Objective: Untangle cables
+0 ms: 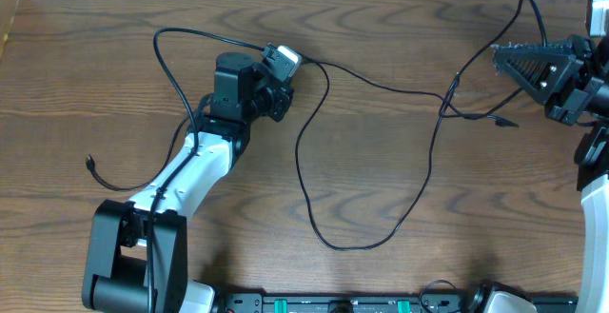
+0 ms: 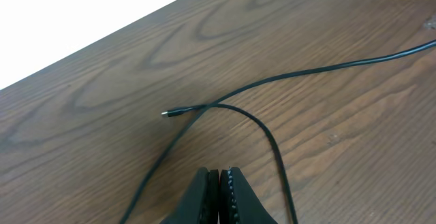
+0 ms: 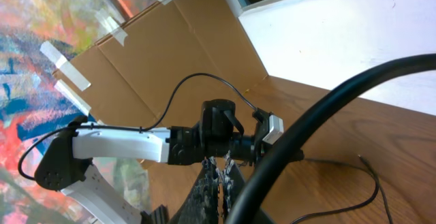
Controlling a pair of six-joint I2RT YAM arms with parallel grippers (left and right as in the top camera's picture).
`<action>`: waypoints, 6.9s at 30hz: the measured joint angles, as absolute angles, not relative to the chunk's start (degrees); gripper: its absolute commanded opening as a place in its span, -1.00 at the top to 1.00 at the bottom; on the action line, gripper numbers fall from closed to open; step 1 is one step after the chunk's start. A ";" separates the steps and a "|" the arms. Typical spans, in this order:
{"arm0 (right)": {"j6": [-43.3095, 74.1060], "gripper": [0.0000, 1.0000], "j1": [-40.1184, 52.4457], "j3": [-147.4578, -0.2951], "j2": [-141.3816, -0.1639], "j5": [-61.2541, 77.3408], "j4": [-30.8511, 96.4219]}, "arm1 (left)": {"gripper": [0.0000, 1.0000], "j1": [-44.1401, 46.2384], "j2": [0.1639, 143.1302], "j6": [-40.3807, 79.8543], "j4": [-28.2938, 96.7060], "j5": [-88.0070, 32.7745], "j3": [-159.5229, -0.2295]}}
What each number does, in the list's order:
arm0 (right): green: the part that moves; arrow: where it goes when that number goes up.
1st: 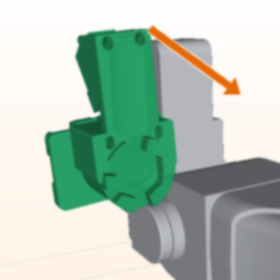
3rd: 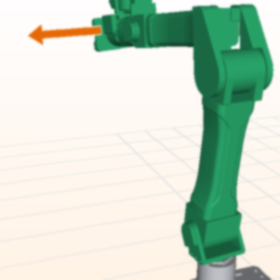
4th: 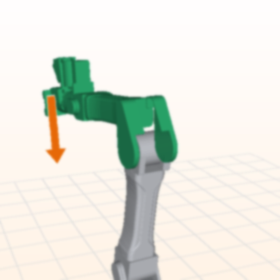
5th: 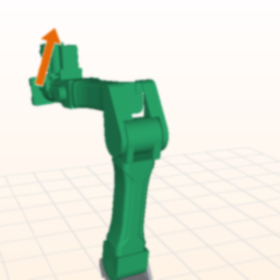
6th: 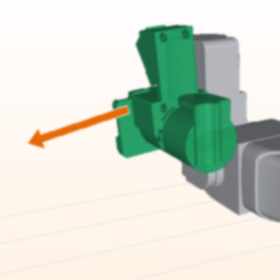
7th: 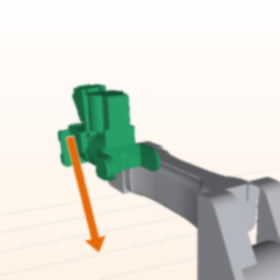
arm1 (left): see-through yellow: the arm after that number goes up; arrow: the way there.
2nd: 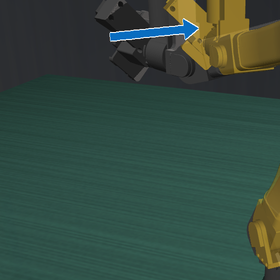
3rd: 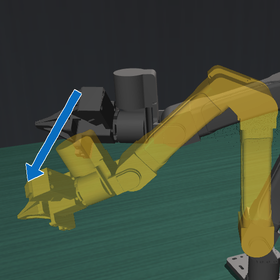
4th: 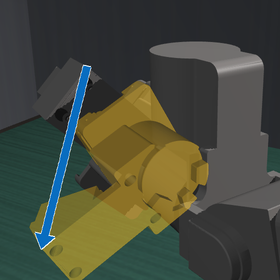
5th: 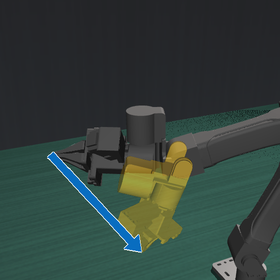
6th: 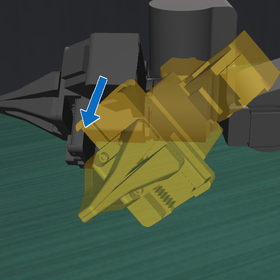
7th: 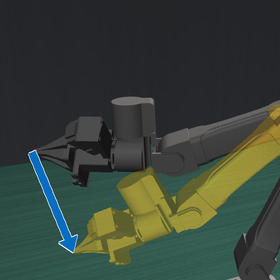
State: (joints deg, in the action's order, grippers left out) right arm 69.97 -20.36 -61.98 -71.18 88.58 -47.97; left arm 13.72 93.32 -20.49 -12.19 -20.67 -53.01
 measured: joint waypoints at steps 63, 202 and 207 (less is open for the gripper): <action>94.13 0.98 3.36 -61.98 -71.13 74.24 -66.96 | 0.85 34.54 93.32 -25.54 -23.57 -27.55 -52.97; -31.33 0.10 26.26 -62.52 -102.61 27.00 5.39 | 0.85 6.04 73.82 -13.50 11.88 -6.09 -52.95; -36.51 0.13 26.26 -62.52 -102.83 27.03 3.09 | 0.85 6.04 73.82 -13.47 11.88 -7.33 -52.95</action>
State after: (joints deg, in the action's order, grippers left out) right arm -36.51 26.26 -62.52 -102.83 27.03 3.09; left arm 6.04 73.82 -13.47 11.88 -7.33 -52.95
